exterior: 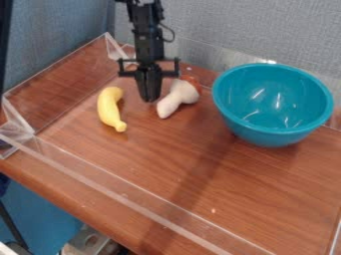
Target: Put the mushroom in the blue bowl
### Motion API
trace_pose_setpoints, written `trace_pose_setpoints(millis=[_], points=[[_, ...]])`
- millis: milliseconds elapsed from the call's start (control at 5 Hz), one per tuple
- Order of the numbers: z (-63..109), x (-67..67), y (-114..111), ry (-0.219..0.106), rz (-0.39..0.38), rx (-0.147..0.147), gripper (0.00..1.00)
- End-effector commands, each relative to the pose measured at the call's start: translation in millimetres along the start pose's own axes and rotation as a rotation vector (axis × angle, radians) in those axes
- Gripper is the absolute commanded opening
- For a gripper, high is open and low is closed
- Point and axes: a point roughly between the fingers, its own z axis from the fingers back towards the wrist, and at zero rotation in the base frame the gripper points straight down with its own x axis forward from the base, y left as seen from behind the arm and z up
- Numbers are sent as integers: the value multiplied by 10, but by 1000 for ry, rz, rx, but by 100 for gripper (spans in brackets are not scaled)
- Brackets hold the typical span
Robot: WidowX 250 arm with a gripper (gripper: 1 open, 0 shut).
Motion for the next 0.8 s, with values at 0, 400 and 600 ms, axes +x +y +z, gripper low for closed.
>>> trace_pose_setpoints(millis=[0,400,600], points=[[664,-98,-13,-133,-51,-6,0],[618,-101,-76,-115,-216,9,0],[764,-98,-160,-115,-238,7,0]])
